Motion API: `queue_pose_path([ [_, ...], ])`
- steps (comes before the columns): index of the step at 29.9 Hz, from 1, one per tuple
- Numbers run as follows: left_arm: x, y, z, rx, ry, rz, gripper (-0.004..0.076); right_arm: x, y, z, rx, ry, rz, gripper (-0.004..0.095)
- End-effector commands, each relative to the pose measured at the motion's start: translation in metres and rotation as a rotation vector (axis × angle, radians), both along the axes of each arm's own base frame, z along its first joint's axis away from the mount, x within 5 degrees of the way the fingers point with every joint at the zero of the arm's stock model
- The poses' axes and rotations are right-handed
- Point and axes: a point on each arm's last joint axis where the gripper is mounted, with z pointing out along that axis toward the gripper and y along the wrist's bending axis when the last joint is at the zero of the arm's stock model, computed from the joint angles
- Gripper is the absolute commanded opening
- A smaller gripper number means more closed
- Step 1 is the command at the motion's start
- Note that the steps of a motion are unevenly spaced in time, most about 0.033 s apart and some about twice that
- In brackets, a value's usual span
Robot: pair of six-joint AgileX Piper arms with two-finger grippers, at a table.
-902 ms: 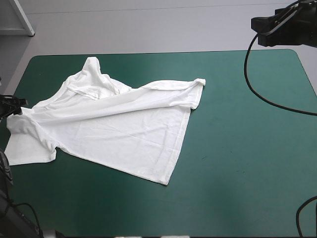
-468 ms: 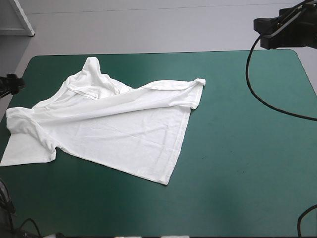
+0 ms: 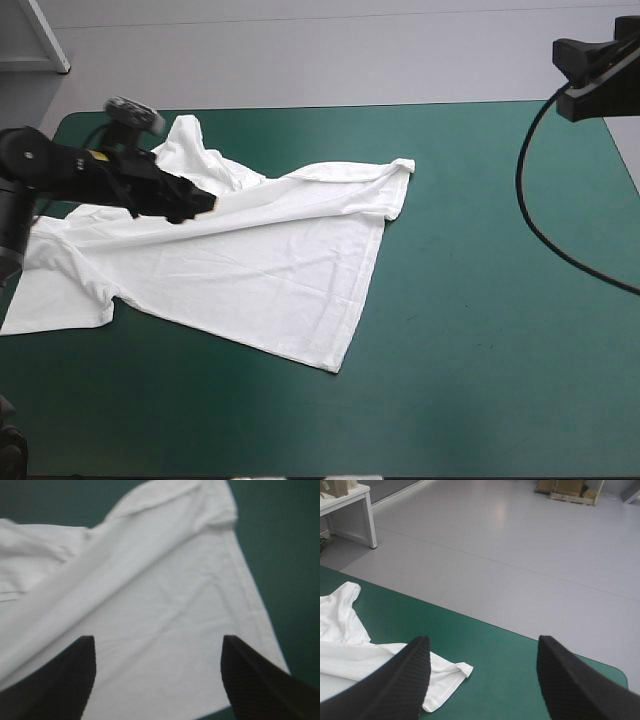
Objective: Fold the cloth
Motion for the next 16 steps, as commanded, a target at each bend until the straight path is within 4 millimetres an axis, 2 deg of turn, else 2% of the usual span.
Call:
queue_pose_path([
  [1,-0.028,-0.047,-0.005,-0.010,0.066,-0.176,0.0507,-0.030,-0.002,0.017,0.002,-0.127,-0.056,0.0581],
  [5,-0.052,-0.092,-0.043,0.120,0.161,-0.349,0.0507,-0.042,-0.004,0.020,-0.004,-0.145,-0.100,0.0581],
  [8,-0.072,-0.115,-0.069,0.247,0.183,-0.471,0.0507,-0.042,-0.005,0.020,0.004,-0.142,-0.108,0.0580],
  [12,-0.100,-0.143,-0.098,0.375,0.135,-0.618,0.0507,-0.035,-0.005,0.019,0.040,-0.132,-0.108,0.0581],
  [16,-0.117,-0.162,-0.121,0.438,0.016,-0.701,0.0507,-0.030,-0.004,0.018,0.100,-0.116,-0.094,0.0581],
])
